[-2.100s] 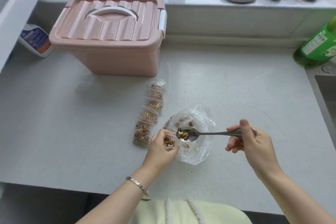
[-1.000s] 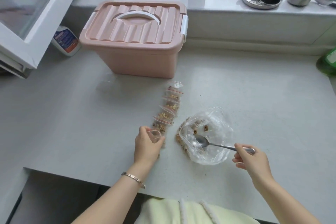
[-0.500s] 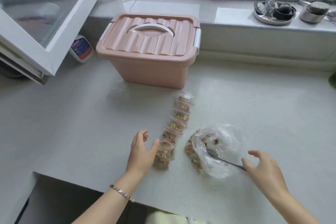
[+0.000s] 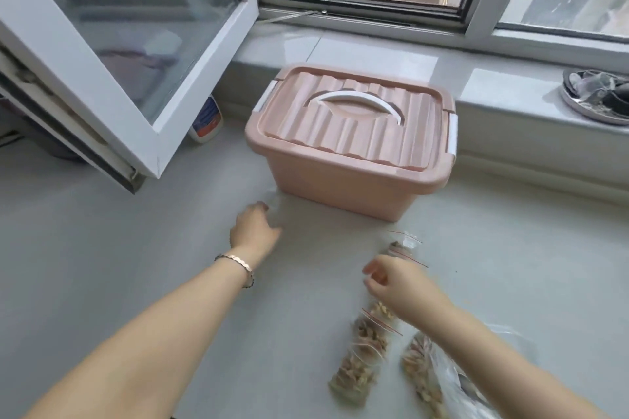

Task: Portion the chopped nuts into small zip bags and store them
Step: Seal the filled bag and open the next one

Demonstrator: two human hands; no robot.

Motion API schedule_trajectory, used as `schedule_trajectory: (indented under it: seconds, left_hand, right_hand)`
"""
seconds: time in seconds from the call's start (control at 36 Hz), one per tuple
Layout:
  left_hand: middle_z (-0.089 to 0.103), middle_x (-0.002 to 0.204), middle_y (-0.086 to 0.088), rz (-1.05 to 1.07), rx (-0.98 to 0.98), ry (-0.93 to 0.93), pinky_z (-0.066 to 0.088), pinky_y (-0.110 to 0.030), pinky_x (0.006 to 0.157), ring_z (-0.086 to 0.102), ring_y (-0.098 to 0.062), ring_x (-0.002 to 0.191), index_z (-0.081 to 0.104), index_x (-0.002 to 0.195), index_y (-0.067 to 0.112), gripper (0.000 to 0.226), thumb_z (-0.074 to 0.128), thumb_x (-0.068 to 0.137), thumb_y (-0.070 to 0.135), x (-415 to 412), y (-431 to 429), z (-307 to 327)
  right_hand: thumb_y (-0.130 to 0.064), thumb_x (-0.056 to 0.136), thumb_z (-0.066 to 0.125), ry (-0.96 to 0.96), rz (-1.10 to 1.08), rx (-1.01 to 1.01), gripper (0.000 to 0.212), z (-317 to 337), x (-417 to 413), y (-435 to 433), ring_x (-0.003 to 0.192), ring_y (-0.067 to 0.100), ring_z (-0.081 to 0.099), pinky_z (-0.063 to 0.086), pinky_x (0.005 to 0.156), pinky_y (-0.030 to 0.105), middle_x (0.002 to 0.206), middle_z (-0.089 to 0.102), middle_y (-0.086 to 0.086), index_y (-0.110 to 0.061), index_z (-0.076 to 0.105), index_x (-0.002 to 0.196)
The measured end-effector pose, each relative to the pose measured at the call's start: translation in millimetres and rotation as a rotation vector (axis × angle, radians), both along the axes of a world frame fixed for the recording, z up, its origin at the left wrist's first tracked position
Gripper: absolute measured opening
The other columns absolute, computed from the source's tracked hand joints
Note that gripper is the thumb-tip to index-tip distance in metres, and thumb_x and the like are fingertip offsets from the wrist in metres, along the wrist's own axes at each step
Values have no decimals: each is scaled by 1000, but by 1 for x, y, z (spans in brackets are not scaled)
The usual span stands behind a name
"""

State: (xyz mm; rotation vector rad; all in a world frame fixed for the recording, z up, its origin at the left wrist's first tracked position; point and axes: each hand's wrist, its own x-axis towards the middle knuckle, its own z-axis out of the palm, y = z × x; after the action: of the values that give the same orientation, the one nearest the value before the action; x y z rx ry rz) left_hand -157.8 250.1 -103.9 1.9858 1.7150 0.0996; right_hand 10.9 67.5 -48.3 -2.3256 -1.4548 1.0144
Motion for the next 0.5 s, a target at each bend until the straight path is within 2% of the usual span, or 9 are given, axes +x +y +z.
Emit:
schedule_trajectory:
  seconds: [0.11, 0.17, 0.31, 0.39, 0.5]
  left_hand:
    - [48, 129, -8, -23, 2, 111, 39, -36, 94, 42, -28, 122, 47, 127, 14, 51, 63, 80, 27, 2, 23, -20]
    - [48, 128, -6, -45, 31, 162, 39, -36, 93, 41, -28, 120, 49, 124, 15, 42, 56, 83, 23, 2, 33, -30]
    - [58, 107, -12, -77, 131, 183, 43, -35, 74, 52, -32, 103, 59, 100, 10, 21, 43, 87, 8, -3, 45, -37]
    - [60, 92, -13, -86, 144, 88, 41, -32, 66, 56, -33, 88, 53, 79, 12, 11, 45, 87, 13, -6, 31, -28]
    - [57, 61, -4, 27, 28, -261, 35, -29, 55, 56, -26, 64, 50, 64, 15, 23, 61, 84, 16, -3, -17, -1]
  right_hand:
    - [-29, 90, 49, -17, 10, -27, 23, -11, -1, 19, 94, 8, 59, 48, 83, 26, 83, 56, -15, -25, 61, 110]
    - [-30, 90, 48, -12, -3, -29, 23, -16, 1, 27, 90, 6, 59, 49, 82, 26, 82, 56, -16, -26, 61, 109]
    - [-29, 90, 48, 18, -25, -29, 24, -20, 3, 43, 96, 9, 61, 49, 85, 29, 96, 67, -10, -25, 63, 108]
    - [-28, 89, 48, 32, -24, -19, 23, -20, 1, 44, 96, 10, 62, 49, 85, 30, 98, 69, -9, -25, 63, 107]
    - [-28, 89, 51, 55, -41, 54, 22, -12, -2, 35, 91, 8, 62, 48, 84, 27, 95, 69, -8, -23, 64, 105]
